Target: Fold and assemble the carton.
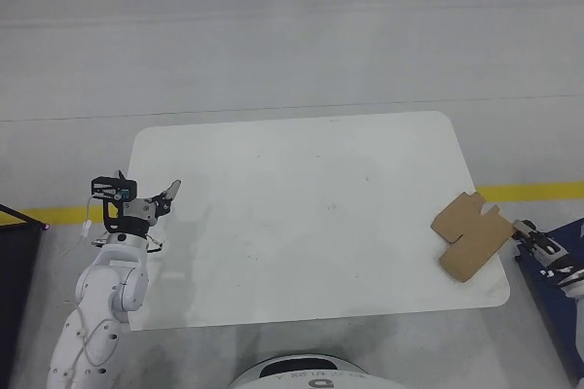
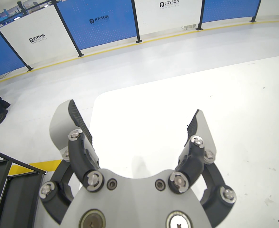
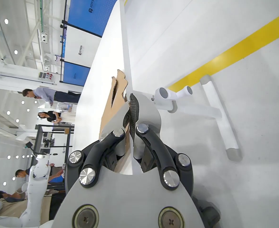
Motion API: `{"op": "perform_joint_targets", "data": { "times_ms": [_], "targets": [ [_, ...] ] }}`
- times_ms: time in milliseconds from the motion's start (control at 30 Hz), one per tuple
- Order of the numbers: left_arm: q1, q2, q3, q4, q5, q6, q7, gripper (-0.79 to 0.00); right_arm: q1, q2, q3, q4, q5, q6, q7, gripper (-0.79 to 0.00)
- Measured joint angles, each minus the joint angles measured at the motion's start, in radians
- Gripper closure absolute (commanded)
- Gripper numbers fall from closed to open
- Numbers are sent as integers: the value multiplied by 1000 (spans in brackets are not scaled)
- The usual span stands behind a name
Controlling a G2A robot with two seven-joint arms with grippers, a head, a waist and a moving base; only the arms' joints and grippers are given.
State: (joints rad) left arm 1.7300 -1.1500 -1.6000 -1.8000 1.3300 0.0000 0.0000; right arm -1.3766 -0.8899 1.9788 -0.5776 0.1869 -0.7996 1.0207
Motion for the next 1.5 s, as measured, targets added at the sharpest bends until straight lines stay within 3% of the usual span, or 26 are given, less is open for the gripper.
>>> {"op": "perform_joint_targets", "data": {
  "times_ms": [200, 367, 600, 1000, 1100, 1233, 1500],
  "targets": [
    [0, 0, 0, 0, 0, 0, 0, -785, -85, 6, 13, -136, 182, 39, 39, 0],
    [0, 0, 0, 0, 0, 0, 0, -785, -170, -4, 14, -351, 321, 44, 38, 0],
    [0, 0, 0, 0, 0, 0, 0, -785, -252, -17, 12, -647, 243, 94, -134, 0],
    [-3, 3, -22, 31, 37, 9, -13, -785, -251, -20, 1, -654, 256, 101, -133, 0],
    [-30, 4, 7, 37, 72, -64, -27, -785, -251, -36, -87, -752, 352, 80, -91, 0],
    [-91, 4, 95, 25, 56, -263, -36, -785, -224, -49, -192, -891, 449, 49, -25, 0],
    [-204, -6, 207, 107, -354, -600, -141, -785, -122, -64, -336, -956, 490, 45, 30, 0]
  ]
}}
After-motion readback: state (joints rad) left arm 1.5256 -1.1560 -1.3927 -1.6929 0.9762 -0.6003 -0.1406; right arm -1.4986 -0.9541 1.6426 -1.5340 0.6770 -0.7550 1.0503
